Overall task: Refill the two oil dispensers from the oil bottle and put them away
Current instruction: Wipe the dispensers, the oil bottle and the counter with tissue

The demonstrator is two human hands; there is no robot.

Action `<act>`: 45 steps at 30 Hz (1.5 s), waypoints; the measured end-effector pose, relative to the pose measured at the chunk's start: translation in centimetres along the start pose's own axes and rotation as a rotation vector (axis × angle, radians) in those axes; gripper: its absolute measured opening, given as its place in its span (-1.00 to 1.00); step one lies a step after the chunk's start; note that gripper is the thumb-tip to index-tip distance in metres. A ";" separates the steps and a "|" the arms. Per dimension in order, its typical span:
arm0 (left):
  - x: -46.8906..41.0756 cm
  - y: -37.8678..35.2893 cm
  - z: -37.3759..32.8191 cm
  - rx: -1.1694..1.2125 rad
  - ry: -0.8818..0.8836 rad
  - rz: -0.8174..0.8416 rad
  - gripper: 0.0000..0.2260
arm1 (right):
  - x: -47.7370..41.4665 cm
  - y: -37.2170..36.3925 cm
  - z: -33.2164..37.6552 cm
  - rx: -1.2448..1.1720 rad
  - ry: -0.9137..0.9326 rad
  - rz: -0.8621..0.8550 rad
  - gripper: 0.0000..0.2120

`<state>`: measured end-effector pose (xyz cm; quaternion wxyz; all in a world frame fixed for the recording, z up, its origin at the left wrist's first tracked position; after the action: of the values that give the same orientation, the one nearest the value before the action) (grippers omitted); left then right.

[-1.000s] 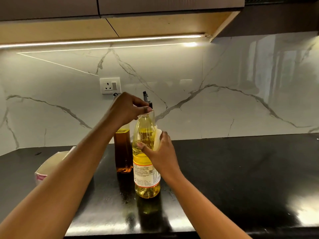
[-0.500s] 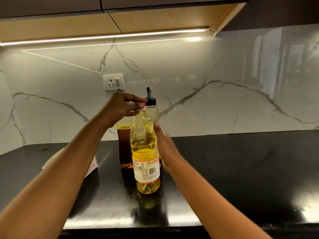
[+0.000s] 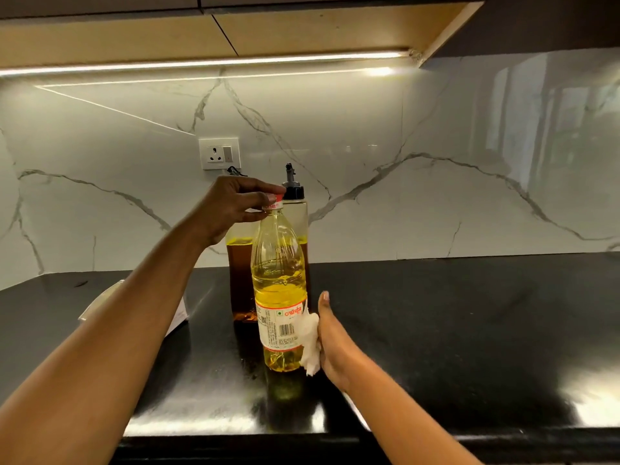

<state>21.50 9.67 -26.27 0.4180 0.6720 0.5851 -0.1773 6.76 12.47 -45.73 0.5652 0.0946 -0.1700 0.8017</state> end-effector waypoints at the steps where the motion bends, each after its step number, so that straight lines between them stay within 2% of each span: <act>1: 0.0 0.0 0.1 0.014 0.003 0.001 -0.79 | 0.1 -0.4 1.1 -0.043 0.029 0.031 -0.25; 6: 0.2 0.8 0.7 0.084 -0.004 0.038 -0.80 | 2.5 -3.1 10.4 0.002 0.351 0.091 -0.28; 9: 0.2 1.3 1.0 0.178 -0.006 0.064 -0.77 | 3.1 -4.3 13.4 0.244 0.467 0.030 -0.24; 12: 0.2 1.5 1.3 0.222 -0.033 0.119 -0.82 | 2.6 -3.7 12.0 0.454 0.547 -0.099 -0.46; 14: 0.2 1.7 1.5 0.263 -0.026 0.112 -0.83 | 1.5 -2.4 8.6 0.469 0.477 -0.116 -0.54; 16: 0.2 1.9 1.7 0.287 -0.021 0.101 -0.82 | -0.1 -1.4 3.6 0.476 0.303 -0.037 -0.59; 19: 0.2 1.7 1.5 0.296 -0.032 0.118 -0.86 | -2.0 -0.6 -1.9 0.516 0.179 -0.004 -0.37; 20: 0.2 1.6 1.6 0.295 -0.035 0.118 -0.84 | -2.2 -0.6 -2.1 0.502 0.177 -0.001 -0.36; 24: 0.2 1.8 1.9 0.306 -0.035 0.103 -0.74 | -0.8 -1.5 2.9 0.365 0.264 0.036 -0.64; 26: 0.3 2.0 2.2 0.329 -0.039 0.114 -0.85 | 0.2 -2.3 6.4 0.316 0.392 -0.001 -0.56; 27: 0.3 2.1 2.3 0.346 -0.045 0.123 -0.85 | 0.7 -2.8 7.9 0.314 0.445 -0.043 -0.46; 29: 0.4 2.2 2.5 0.360 -0.040 0.127 -0.69 | 1.0 -3.7 10.1 0.378 0.533 -0.161 -0.33; 31: 0.4 2.0 2.3 0.372 -0.034 0.126 -0.74 | 0.9 -4.3 11.0 0.496 0.616 -0.316 -0.24; 33: 0.3 1.8 1.8 0.280 -0.006 0.119 -0.85 | 0.8 -4.5 10.9 0.559 0.692 -0.475 -0.24; 37: 0.1 0.9 -0.7 -0.420 -0.072 0.019 -0.74 | 1.3 -4.7 10.2 0.645 0.805 -0.760 -0.25; 39: -0.2 0.3 -1.7 -0.624 -0.099 0.005 -0.66 | 1.7 -5.0 10.1 0.712 0.847 -0.860 -0.23; 42: -0.7 0.4 -2.0 -0.584 -0.045 0.033 -0.70 | 2.2 -5.0 9.6 0.779 0.848 -0.868 -0.19; 45: -0.9 0.6 -2.0 -0.511 -0.021 0.041 -0.75 | 2.0 -3.9 7.8 0.716 0.782 -0.671 -0.23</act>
<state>21.35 10.66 -24.29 0.5838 0.5544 0.5927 -0.0219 9.41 12.46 -37.19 0.7397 0.0260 0.3674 0.5632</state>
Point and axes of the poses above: each hand's wrist, its own x-axis away from the middle knuckle, its own y-axis out of the back of the hand, z = x × y, the point moved 4 cm from there along -x, towards the middle knuckle, and after that the axes turned 12 degrees about -y, right-handed, at the moved point
